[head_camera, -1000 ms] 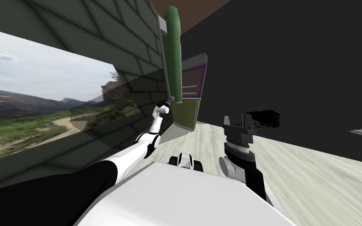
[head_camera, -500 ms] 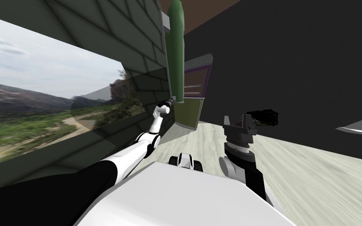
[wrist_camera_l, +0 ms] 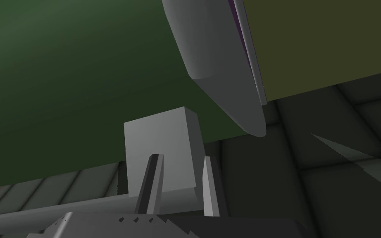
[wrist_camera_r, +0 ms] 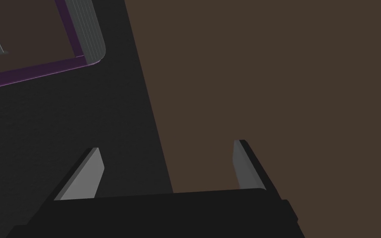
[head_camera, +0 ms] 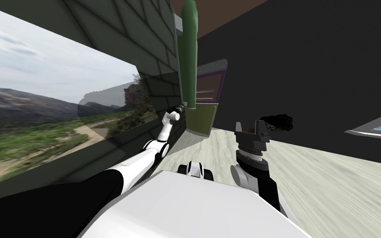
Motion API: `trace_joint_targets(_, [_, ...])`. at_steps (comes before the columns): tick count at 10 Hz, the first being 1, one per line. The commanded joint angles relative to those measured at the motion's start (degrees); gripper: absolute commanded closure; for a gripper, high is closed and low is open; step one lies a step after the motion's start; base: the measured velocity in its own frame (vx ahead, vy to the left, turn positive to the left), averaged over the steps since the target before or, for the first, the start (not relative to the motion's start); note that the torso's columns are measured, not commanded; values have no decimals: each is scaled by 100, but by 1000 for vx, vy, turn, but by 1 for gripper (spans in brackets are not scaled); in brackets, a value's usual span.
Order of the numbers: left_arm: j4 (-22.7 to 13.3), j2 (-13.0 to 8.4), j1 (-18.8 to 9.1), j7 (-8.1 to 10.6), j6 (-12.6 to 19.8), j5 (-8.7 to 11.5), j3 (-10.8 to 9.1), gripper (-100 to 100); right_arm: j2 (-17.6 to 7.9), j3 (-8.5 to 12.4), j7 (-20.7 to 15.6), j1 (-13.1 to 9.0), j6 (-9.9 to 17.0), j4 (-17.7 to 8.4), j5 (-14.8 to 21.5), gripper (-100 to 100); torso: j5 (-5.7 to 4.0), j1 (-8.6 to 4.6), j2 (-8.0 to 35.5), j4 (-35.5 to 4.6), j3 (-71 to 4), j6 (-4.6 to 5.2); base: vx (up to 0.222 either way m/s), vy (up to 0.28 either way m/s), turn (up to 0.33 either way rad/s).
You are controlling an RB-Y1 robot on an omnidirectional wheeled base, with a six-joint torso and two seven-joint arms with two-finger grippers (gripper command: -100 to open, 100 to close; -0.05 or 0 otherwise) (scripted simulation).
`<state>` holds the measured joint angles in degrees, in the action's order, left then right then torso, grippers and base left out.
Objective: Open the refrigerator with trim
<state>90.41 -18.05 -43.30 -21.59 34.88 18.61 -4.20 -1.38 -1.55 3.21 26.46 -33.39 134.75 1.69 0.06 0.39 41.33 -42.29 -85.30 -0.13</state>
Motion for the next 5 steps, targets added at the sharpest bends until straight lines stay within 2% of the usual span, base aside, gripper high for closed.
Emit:
trace_joint_targets(1, [114,-45,-20,-31,-10,126,34,100,0,0,0,0,0,0,0,0,-3,-2,-4,0,-5,6,-23,266,-35])
trace_joint_targets(2, [206,-46,5,-54,16,256,116,100,0,0,0,0,0,0,0,0,-5,-7,-10,0,-9,7,-11,277,-54])
trace_joint_targets(3, [206,-46,5,-54,16,256,116,100,0,0,0,0,0,0,0,0,-5,-5,-13,-1,-11,10,-9,279,-36])
trace_joint_targets(4, [298,-47,30,-78,41,386,198,100,0,0,0,0,0,0,0,0,-6,-6,-22,0,-19,11,-17,282,-67])
trace_joint_targets(5, [298,-47,30,-78,41,386,198,100,0,0,0,0,0,0,0,0,-5,-10,-12,2,-10,12,-15,283,-43])
